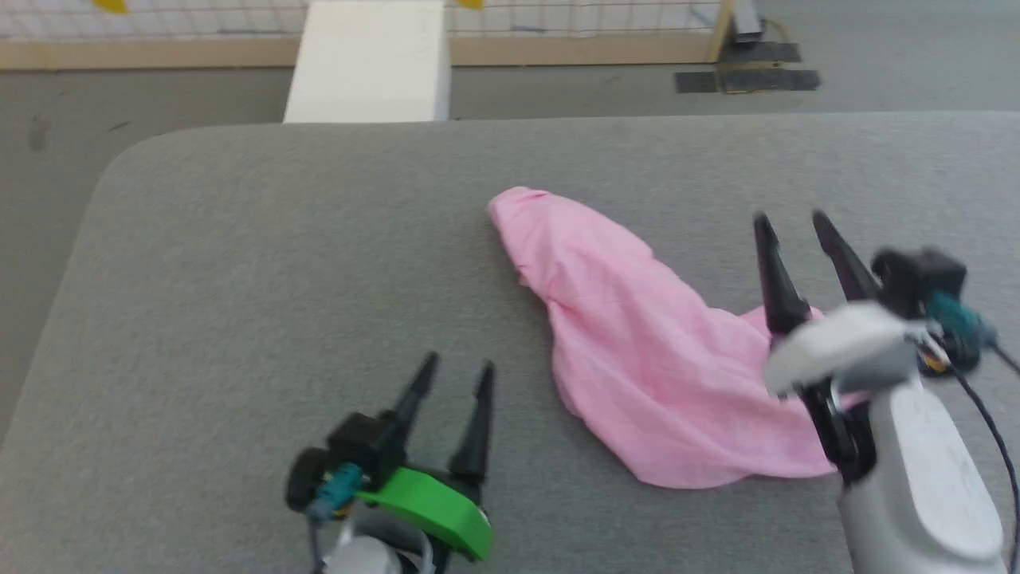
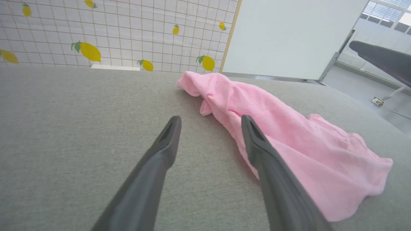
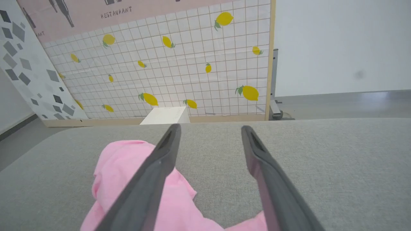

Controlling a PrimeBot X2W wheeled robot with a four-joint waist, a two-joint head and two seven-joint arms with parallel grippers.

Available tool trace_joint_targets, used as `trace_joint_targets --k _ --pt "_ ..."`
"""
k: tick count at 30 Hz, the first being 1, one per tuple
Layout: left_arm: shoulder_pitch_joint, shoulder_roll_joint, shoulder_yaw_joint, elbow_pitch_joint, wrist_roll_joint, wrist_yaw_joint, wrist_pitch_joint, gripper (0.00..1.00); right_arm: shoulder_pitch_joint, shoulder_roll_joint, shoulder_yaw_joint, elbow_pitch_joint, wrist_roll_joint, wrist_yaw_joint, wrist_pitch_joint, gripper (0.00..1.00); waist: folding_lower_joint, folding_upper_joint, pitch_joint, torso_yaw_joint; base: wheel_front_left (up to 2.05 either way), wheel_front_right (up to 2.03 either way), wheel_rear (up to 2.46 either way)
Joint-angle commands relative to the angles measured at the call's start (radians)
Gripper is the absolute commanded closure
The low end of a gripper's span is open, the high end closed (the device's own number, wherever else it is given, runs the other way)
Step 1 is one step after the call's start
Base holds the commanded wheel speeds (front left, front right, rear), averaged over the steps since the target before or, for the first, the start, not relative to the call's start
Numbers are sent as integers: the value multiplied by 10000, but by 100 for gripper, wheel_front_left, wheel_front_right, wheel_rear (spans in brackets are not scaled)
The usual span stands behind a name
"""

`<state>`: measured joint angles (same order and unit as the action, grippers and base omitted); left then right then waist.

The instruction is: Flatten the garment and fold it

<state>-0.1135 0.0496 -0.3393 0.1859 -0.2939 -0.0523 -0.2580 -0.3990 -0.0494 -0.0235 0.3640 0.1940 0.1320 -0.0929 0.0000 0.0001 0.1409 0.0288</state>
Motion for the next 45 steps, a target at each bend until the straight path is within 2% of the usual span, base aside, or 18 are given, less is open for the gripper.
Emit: trace_joint_targets --k 1,3,6,13,18,20,21,22,24,26,30,35,41,43,44,45 --pt "-152 7 -265 227 -214 -88 -38 0 561 -18 -99 -438 -177 -13 -27 0 0 -1 -258 -545 0 0 0" --pt "-294 7 -687 582 -578 -127 42 0 1279 -19 -231 -1147 -383 -13 36 0 0 -1 -280 -812 0 0 0" --pt "-585 7 -1146 1035 -1257 51 351 0 2223 -15 -294 -2030 -553 -13 243 0 0 -1 -315 -1252 0 0 0" --pt "-1354 7 -1654 2101 -2436 943 1826 0 3262 -11 24 -2829 -95 -13 572 0 0 -1 -294 -2132 0 0 0" --pt "-1729 7 -1679 2842 -2884 1975 3117 0 3342 -10 313 -2913 133 -13 615 0 0 -1 -284 -2522 0 0 0" --pt "-1818 7 -1761 2932 -3044 2105 3530 0 3362 -10 371 -2915 186 -13 622 0 0 -1 -273 -2571 0 0 0" --pt "-1847 7 -1803 2908 -3139 2092 3648 73 3374 -10 390 -2912 207 -13 621 0 0 -1 -270 -2577 0 0 0" --pt "-1846 7 -1844 2866 -3227 2034 3716 100 3387 -10 403 -2903 222 -13 627 0 0 -1 -274 -2568 0 0 0" --pt "-1791 7 -1881 2789 -3395 1935 3839 100 3423 -10 394 -2875 266 -13 629 0 0 -1 -292 -2503 0 0 0" --pt "-1660 25 -1704 2700 -3516 2067 3680 100 3463 -10 371 -2840 318 -13 630 0 0 -1 -339 -2395 0 0 0" --pt "-1193 301 -1012 2445 -3675 2622 3011 100 3491 -9 273 -2839 399 -13 594 0 0 -1 -438 -2105 0 0 0" --pt "-501 1147 -184 1674 -3730 3319 2693 100 3558 -9 140 -2877 361 -13 614 0 0 -1 -512 -1504 0 0 0" --pt "167 2312 331 564 -3419 4205 3106 100 3550 -9 237 -2930 279 -13 757 0 0 -1 -399 -869 0 0 0" --pt "298 2487 408 212 -3406 4329 3220 100 3496 -9 383 -2916 194 -13 850 0 0 -1 -334 -688 0 0 0" --pt "331 2537 420 67 -3394 4334 3213 76 3457 -9 466 -2906 150 -13 897 0 0 -1 -301 -620 0 0 0" --pt "365 2536 467 -97 -3423 4327 3133 0 3400 -9 588 -2893 71 -13 961 0 0 -1 -263 -525 0 0 0"
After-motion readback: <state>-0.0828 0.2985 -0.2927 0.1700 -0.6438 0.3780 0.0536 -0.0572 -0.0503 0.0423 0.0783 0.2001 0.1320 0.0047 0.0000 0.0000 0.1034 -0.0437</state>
